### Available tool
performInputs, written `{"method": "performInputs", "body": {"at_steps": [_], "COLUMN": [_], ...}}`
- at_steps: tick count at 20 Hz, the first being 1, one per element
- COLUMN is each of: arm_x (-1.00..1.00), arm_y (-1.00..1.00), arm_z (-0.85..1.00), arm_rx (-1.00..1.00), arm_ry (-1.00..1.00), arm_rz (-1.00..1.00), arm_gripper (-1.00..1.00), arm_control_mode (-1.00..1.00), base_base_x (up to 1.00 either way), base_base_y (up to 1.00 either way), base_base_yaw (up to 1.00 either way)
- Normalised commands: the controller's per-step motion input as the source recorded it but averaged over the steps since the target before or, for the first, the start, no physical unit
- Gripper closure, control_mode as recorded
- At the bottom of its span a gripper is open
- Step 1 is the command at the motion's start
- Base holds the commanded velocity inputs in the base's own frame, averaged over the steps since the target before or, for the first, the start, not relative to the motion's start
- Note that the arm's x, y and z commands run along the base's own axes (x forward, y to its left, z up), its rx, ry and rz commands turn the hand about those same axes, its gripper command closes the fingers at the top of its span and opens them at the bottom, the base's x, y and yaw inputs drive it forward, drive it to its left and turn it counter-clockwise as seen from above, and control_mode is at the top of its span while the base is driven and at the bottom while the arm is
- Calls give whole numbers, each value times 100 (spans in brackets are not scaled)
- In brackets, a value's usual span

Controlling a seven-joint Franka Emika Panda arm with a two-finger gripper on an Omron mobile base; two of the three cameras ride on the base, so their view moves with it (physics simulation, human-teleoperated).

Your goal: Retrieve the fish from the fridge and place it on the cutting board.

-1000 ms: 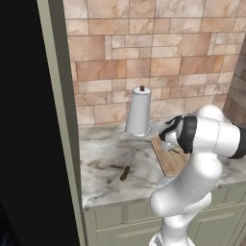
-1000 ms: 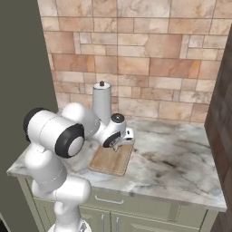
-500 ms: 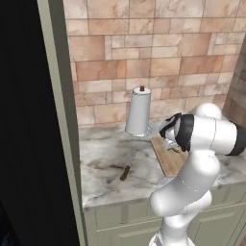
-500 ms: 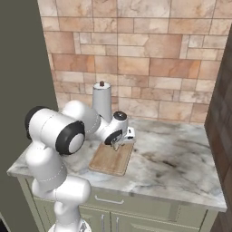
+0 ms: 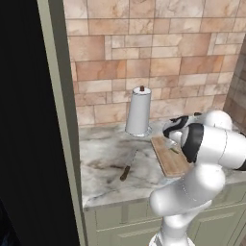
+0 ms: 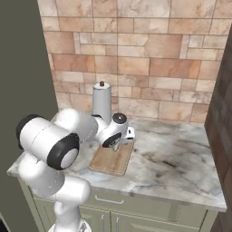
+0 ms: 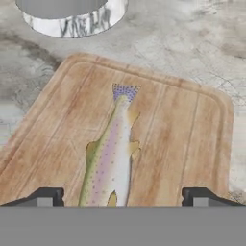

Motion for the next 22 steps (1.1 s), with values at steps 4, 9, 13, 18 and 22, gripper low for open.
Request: {"method": "performInputs", "body": {"at_steps": [4, 9, 13, 18, 22], "arm_x": [-40, -48, -52, -57, -50], "arm_y": [0, 0, 0, 0, -1], "arm_z": [69, 95, 100, 93, 88], "arm_rx": [0, 0, 0, 0, 0], "arm_ry": [-16, -18, -21, -25, -23], "arm_rz": [0, 5, 10, 10, 9], "arm_gripper": [-100, -100, -100, -100, -100], "arm_control_mode": [-100, -100, -100, -100, -100], "base_base_x": [0, 0, 0, 0, 0], "base_base_y": [0, 0, 0, 0, 0], "base_base_yaw": [0, 0, 0, 0, 0]}}
